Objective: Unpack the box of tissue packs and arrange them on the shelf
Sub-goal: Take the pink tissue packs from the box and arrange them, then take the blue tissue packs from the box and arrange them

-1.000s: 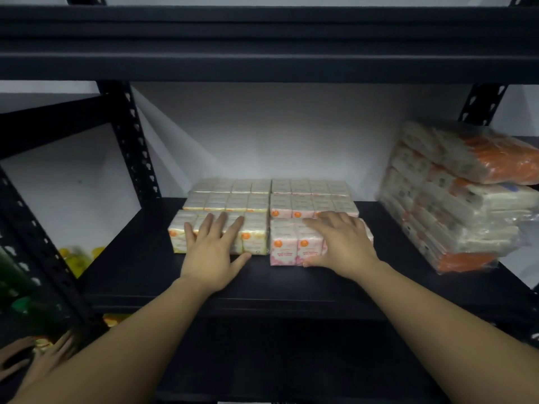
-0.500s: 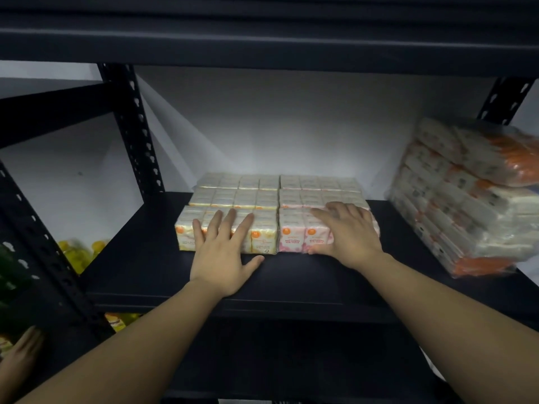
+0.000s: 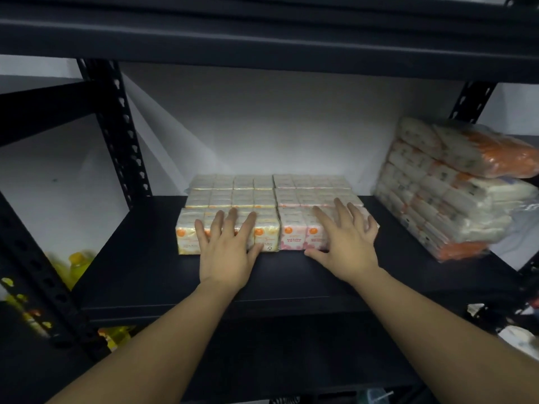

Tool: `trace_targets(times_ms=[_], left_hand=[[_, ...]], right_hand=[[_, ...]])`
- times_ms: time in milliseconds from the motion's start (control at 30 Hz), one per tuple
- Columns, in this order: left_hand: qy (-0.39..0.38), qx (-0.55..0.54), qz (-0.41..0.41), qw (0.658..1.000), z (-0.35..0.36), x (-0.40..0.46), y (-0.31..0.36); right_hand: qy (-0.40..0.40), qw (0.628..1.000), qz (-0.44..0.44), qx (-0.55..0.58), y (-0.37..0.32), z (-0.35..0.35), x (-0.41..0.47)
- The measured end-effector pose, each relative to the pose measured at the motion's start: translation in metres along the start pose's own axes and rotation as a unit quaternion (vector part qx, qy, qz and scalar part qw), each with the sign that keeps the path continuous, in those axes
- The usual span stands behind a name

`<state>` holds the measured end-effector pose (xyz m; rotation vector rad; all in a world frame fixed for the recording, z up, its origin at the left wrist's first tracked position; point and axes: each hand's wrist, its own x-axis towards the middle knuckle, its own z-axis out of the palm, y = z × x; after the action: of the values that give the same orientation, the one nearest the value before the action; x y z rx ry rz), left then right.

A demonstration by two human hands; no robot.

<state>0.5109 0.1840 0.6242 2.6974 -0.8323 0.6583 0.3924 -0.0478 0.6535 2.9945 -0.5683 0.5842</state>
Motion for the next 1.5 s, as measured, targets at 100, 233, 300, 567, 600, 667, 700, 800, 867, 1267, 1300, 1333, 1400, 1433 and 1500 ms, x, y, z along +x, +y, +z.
trace_targets(times_ms=[100, 233, 300, 567, 600, 667, 700, 800, 867, 1267, 1300, 1333, 1400, 1433, 1500], left_hand=[[0.013, -0.024, 0.000, 1.000, 0.000, 0.000, -0.001], [0.037, -0.058, 0.037, 0.997, -0.011, -0.014, 0.004], [0.023, -0.092, 0.070, 0.993, -0.016, -0.034, 0.007], [-0.042, -0.065, 0.089, 0.993, -0.003, -0.147, 0.015], [-0.042, -0.073, 0.080, 0.993, -0.001, -0.159, 0.018], [-0.069, -0.085, 0.063, 0.992, 0.005, -0.186, 0.026], [-0.095, -0.092, 0.055, 0.990, 0.011, -0.203, 0.029], [-0.177, -0.116, 0.020, 0.977, 0.042, -0.260, 0.032], [-0.215, -0.124, -0.009, 0.969, 0.066, -0.301, 0.031], [-0.397, -0.160, -0.120, 0.896, 0.265, -0.472, 0.012], [-0.406, -0.163, -0.129, 0.890, 0.287, -0.480, 0.009], [-0.417, -0.167, -0.135, 0.883, 0.310, -0.488, 0.005], [-0.437, -0.173, -0.142, 0.871, 0.354, -0.506, -0.003], [-0.442, -0.178, -0.143, 0.868, 0.377, -0.515, -0.008], [-0.456, -0.185, -0.139, 0.859, 0.422, -0.533, -0.019]], right_hand=[[0.040, 0.996, 0.045, 0.065, -0.015, 0.008, -0.036], [0.034, 0.988, 0.068, 0.131, -0.015, 0.023, -0.087], [0.010, 0.992, 0.050, 0.118, -0.008, 0.031, -0.114], [0.000, 0.991, 0.019, 0.131, 0.008, 0.049, -0.186], [-0.011, 0.990, 0.018, 0.141, 0.009, 0.054, -0.195], [-0.052, 0.985, 0.019, 0.165, 0.011, 0.069, -0.220], [-0.073, 0.981, 0.023, 0.177, 0.013, 0.079, -0.235], [-0.131, 0.969, 0.040, 0.207, 0.019, 0.111, -0.283], [-0.167, 0.961, 0.048, 0.217, 0.023, 0.134, -0.315], [-0.376, 0.882, 0.115, 0.260, 0.013, 0.329, -0.442], [-0.386, 0.875, 0.122, 0.265, 0.009, 0.352, -0.448], [-0.394, 0.870, 0.128, 0.266, 0.005, 0.374, -0.453], [-0.407, 0.863, 0.142, 0.263, -0.003, 0.419, -0.464], [-0.413, 0.860, 0.147, 0.262, -0.006, 0.442, -0.468], [-0.423, 0.856, 0.148, 0.256, -0.013, 0.491, -0.476]])
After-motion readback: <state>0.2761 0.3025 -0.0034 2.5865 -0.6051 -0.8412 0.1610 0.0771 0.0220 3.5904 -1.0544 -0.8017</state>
